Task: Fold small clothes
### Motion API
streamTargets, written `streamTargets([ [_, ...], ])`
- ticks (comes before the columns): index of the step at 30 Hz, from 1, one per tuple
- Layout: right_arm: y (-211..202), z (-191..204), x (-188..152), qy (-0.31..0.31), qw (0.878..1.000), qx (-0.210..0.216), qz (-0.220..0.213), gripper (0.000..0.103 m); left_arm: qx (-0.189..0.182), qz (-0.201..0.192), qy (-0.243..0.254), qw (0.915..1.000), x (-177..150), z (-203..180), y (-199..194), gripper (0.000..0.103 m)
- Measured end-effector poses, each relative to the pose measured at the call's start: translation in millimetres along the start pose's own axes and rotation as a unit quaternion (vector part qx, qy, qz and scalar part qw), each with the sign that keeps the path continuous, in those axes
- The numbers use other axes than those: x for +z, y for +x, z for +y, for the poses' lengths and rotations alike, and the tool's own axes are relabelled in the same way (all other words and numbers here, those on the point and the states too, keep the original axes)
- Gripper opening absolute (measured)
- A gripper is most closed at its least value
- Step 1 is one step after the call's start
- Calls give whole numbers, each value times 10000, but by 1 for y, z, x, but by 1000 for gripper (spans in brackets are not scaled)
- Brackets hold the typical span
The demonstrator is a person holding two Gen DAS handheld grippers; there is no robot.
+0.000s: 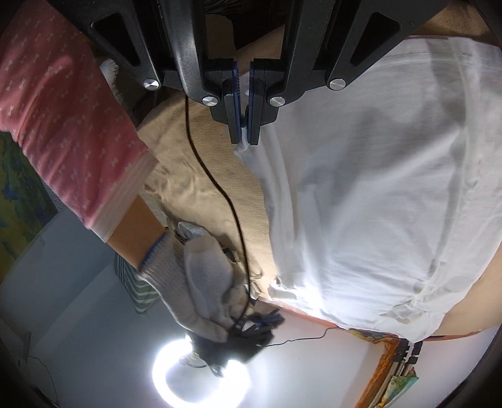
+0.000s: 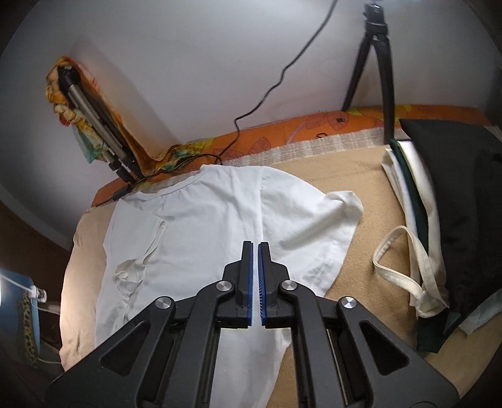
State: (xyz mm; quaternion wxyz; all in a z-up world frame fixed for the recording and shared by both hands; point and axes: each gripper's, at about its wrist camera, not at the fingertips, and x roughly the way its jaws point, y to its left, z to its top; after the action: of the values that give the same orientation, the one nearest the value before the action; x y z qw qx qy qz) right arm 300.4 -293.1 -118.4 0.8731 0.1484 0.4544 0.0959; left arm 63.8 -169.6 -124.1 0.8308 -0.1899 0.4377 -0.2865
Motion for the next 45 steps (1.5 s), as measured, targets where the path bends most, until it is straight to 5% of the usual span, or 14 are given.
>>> streamTargets([
  [2,2,-22,-4,391,9992,-53,107,58,-16,-2,-3,10000,1,3,-1,1],
  [3,4,-34,-7,588,9981,-117,129,61,-24,3,12,10000,1,3,0,1],
  [9,30,-81,-18,1601,9851,394,491,56,-52,96,65,9999,3,-4,9,1],
  [13,45,-72,-16,1465,9868,406,554,5,-38,131,75,9999,3,-8,14,1],
  [20,18,-10,10,209,9990,-371,124,4,-18,19,-279,9996,0,1,4,1],
  [25,11,62,20,-972,9926,-719,69,4,55,-175,-534,9984,-4,13,-19,1],
  [32,32,131,10,-1887,9794,-664,280,4,417,-348,-885,9946,-24,43,-52,1],
  [39,70,152,-6,-1941,9761,-290,939,5,682,-128,-1069,9919,-33,68,-57,5],
  [43,42,140,1,-1726,9816,288,765,41,1005,-245,-945,9901,-33,64,-63,19],
  [45,25,129,10,-1554,9850,486,567,43,1092,-348,-786,9903,-31,60,-66,25],
])
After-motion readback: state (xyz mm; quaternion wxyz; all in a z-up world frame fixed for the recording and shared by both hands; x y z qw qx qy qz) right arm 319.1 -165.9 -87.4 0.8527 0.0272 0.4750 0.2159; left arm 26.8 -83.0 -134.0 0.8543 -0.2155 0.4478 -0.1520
